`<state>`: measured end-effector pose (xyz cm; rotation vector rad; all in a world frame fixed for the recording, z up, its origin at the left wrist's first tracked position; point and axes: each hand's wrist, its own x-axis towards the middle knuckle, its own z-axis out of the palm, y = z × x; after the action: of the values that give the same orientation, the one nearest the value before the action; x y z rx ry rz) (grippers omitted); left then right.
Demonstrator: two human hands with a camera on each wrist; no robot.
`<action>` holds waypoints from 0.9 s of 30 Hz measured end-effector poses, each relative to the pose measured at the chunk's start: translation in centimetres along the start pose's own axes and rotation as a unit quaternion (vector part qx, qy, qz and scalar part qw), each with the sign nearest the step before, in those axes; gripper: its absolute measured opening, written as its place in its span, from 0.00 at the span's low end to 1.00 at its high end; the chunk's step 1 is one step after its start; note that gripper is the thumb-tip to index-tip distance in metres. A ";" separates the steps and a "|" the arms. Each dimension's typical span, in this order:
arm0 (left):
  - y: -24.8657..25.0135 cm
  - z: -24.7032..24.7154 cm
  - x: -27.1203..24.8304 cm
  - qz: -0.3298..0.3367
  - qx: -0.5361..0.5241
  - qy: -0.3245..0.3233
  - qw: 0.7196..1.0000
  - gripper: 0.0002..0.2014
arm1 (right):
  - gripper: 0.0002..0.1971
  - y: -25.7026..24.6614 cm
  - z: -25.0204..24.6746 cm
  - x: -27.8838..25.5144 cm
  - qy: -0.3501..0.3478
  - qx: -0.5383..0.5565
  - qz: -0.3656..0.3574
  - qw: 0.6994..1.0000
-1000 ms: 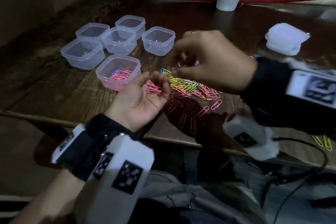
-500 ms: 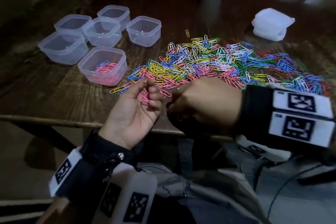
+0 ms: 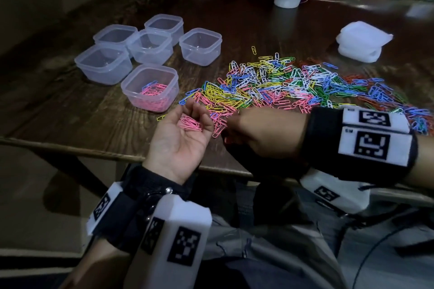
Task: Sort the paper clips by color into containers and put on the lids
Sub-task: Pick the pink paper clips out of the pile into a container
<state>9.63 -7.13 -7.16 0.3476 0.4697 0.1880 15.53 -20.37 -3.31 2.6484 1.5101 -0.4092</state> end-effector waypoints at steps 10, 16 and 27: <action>-0.5 2.0 0.5 0.039 -0.035 -0.024 0.998 0.17 | 0.04 -1.9 -3.7 2.9 0.202 0.132 0.011 0.970; 1.7 1.2 0.6 0.020 -0.110 -0.026 0.993 0.09 | 0.08 0.4 -4.1 2.0 0.198 0.122 0.024 0.972; 2.3 0.0 1.1 0.021 -0.075 -0.019 0.997 0.05 | 0.08 0.3 -1.6 3.7 0.014 0.002 -0.039 0.999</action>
<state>10.39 -4.66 -6.77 0.2141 0.4090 0.2553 17.95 -17.14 -2.73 2.6152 1.6267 -0.3826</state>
